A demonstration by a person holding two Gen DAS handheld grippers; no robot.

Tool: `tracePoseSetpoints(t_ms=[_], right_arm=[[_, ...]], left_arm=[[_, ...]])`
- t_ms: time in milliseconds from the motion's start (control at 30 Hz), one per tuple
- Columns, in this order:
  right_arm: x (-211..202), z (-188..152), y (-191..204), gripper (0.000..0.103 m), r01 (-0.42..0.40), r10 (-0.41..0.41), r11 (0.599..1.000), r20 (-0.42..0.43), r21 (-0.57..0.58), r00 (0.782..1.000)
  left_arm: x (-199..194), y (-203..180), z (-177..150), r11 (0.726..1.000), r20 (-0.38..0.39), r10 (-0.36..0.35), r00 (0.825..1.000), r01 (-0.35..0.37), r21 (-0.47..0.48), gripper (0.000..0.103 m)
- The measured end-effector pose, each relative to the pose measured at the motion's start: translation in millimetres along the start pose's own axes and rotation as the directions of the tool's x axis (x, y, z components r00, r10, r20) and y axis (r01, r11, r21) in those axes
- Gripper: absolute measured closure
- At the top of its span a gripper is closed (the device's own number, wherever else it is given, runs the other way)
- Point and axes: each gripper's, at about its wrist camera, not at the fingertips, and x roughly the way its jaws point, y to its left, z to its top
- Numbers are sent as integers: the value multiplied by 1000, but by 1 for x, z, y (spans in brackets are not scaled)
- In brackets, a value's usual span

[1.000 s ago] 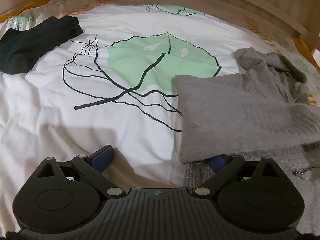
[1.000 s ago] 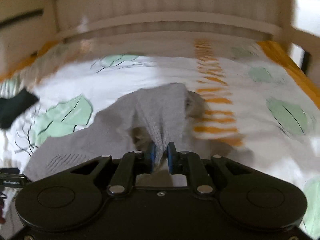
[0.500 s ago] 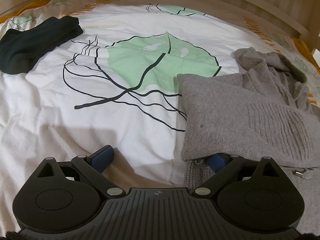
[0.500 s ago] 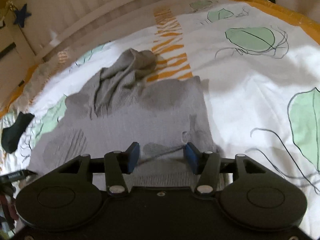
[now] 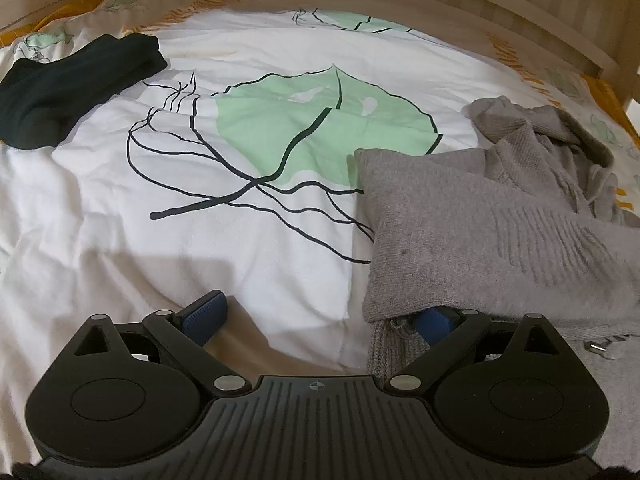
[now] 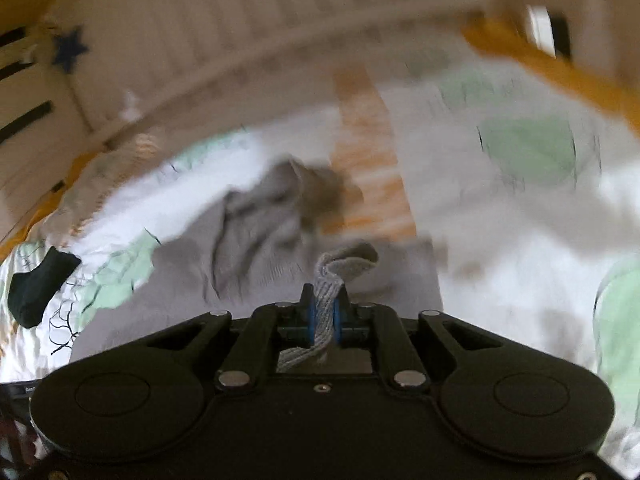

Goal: Fold large clothes

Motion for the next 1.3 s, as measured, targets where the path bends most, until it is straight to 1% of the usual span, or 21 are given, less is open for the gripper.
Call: tracePoseSetpoints(t_ms=[33, 100, 133, 167, 200, 267, 300, 333, 367, 467, 567, 633, 700, 767, 833, 900, 1000, 1067, 1133, 1233, 1300], right_arm=[[3, 0, -1, 87, 29, -29, 999, -17, -14, 999], [19, -8, -7, 85, 102, -107, 994, -97, -47, 990], [31, -17, -11, 80, 136, -146, 988, -158, -67, 977], [38, -24, -14, 80, 166, -180, 982, -194, -84, 964], [38, -30, -15, 79, 166, -181, 981, -183, -98, 966], [30, -32, -10, 67, 179, -201, 973, -155, -147, 967], [24, -31, -6, 58, 189, -214, 968, -143, -168, 966], [19, -30, -4, 52, 192, -217, 965, -132, -181, 967], [12, -29, -2, 50, 195, -220, 962, -117, -193, 969], [-10, -24, 4, 47, 202, -216, 958, -49, -205, 975], [-18, -16, 10, 38, 178, -182, 964, -4, -198, 983], [-14, -14, 18, 37, 137, -140, 968, 0, -209, 990], [-5, -16, 26, 37, 111, -117, 968, -15, -226, 993], [6, -20, 30, 37, 84, -95, 967, -38, -241, 995], [19, -28, 32, 37, 80, -101, 961, -66, -265, 993], [30, -36, 28, 37, 93, -123, 957, -95, -274, 988], [37, -46, 15, 37, 108, -144, 960, -128, -258, 981], [35, -45, 14, 37, 103, -141, 959, -130, -262, 981], [30, -39, 18, 37, 99, -140, 960, -141, -262, 980], [20, -22, 21, 36, 61, -90, 968, -109, -244, 990], [20, -8, 24, 35, 52, -77, 967, -89, -251, 993]], left_arm=[[-1, 0, 0, 1000, -1, -1, 1000, 1, 2, 4], [-3, 1, 0, 1000, -10, -6, 1000, 6, 6, 4], [-5, 2, 0, 1000, -18, -11, 1000, 12, 12, 4], [-7, 3, -1, 1000, -28, -16, 999, 16, 18, 5], [-9, 4, -1, 999, -41, -18, 999, 20, 29, 6], [-15, 4, -2, 998, -63, -17, 998, 21, 56, 6], [-18, 5, -1, 997, -70, -14, 997, 19, 68, 7], [-23, 6, 1, 997, -75, -14, 997, 19, 71, 8], [-28, 7, 4, 998, -70, -22, 997, 26, 63, 8], [-52, 11, 15, 998, 1, -57, 998, 57, 23, 8], [-67, 3, 25, 998, 102, -64, 993, 63, 16, 7], [-63, -9, 27, 997, 121, -75, 990, 72, 31, 7], [-53, -24, 25, 994, 116, -88, 989, 80, 70, 7], [-38, -36, 20, 991, 89, -88, 992, 77, 113, 7], [-23, -39, 12, 990, 55, -69, 996, 62, 128, 7], [-7, -31, 5, 994, 10, -50, 999, 49, 96, 5], [2, -15, 2, 996, -15, -86, 996, 86, 6, 3], [-4, -20, 8, 998, -31, -57, 998, 57, 29, 7], [-19, -27, 17, 998, 4, -32, 999, 32, 52, 10], [-42, -38, 35, 995, 83, -65, 994, 58, 82, 10], [-46, -49, 52, 992, 112, -83, 990, 71, 108, 10]])
